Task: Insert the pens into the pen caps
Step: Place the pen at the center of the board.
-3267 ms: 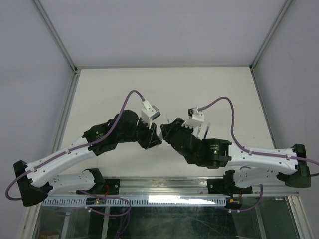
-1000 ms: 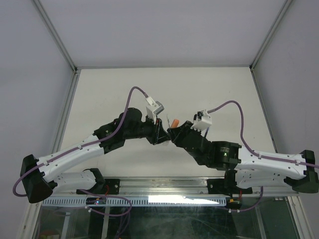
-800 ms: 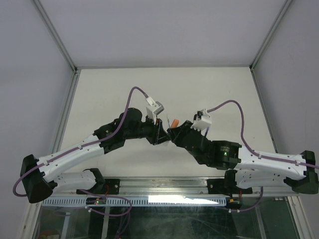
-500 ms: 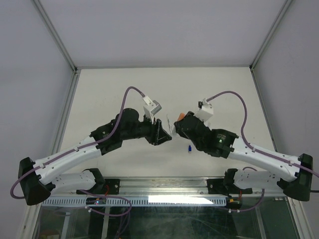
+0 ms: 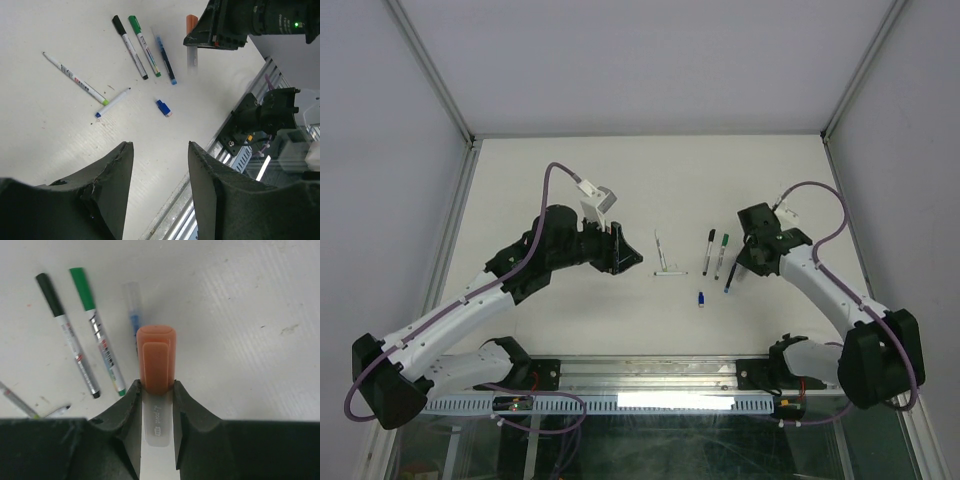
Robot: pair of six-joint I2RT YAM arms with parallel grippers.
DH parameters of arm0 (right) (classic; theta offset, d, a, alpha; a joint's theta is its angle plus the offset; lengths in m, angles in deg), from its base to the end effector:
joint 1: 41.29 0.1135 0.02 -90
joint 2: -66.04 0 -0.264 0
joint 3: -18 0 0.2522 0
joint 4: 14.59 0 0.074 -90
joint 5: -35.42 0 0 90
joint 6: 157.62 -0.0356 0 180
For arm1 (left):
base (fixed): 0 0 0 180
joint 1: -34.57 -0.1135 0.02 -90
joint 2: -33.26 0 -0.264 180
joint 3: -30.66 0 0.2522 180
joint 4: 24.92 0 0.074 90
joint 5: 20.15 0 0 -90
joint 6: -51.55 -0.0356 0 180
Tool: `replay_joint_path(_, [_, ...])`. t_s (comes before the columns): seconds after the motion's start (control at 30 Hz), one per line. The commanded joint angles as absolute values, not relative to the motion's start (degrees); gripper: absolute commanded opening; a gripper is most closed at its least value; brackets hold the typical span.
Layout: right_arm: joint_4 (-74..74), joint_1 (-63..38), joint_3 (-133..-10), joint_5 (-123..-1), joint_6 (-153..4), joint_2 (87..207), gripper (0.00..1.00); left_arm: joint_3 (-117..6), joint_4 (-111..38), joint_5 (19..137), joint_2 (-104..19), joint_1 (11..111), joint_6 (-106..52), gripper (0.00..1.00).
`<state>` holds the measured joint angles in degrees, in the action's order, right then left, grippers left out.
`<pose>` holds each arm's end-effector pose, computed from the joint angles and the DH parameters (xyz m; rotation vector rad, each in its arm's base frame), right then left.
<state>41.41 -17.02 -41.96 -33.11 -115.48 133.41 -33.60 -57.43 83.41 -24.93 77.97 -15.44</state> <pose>0.2027 0.0771 0.2288 0.6335 2.4744 -0.0361 0.1606 -0.1633 0.3162 0.5371 2.0908 -0.9446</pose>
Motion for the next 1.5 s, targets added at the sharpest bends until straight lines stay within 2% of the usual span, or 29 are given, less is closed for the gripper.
replay_joint_path(0.0, [42.03,-23.87,-42.46,-38.07,-106.81,137.17,0.03,-33.24,-57.44,84.22,-23.51,77.59,-15.55,0.48])
replay_joint_path(0.13, [40.73,-28.82,-42.48,-40.09,-102.67,141.91,0.04,-33.17,-58.03,83.55,-23.21,77.63,-15.51,0.48])
replay_joint_path(0.23, [39.85,-30.94,-42.73,-42.16,-100.03,146.07,0.09,-33.21,-58.46,82.94,-23.08,77.61,-15.8,0.48])
replay_joint_path(0.43, [38.72,-31.62,-43.19,-44.15,-98.49,150.39,0.34,-32.98,-58.99,82.1,-23.23,77.52,-15.99,0.48])
replay_joint_path(0.63, [42.31,-31.56,-45.17,-40.12,-98.55,145.11,0.46,-31.95,-59.01,78.24,-24.58,77.43,-14.68,0.49])
replay_joint_path(0.8, [43.87,-28.8,-46.71,-39.66,-96.87,136.95,0.5,-31.77,-58.37,76.1,-25.54,77.14,-14.73,0.51])
replay_joint_path(1.07, [35.46,-15.32,-45.75,-48.24,-94.73,130.47,0.51,-33.91,-58.82,71.28,-30.52,75.93,-16.92,0.51])
replay_joint_path(1.23, [30.23,-9.4,-46.21,-51.52,-93.46,133.78,0.51,-34.14,-58.95,70.53,-29.56,72.34,-17.79,0.56])
replay_joint_path(1.47, [28.86,-2.29,-52.17,-50.11,-91.12,145.32,0.51,-33.67,-59.03,70.42,-27.57,66.23,-16.85,0.59])
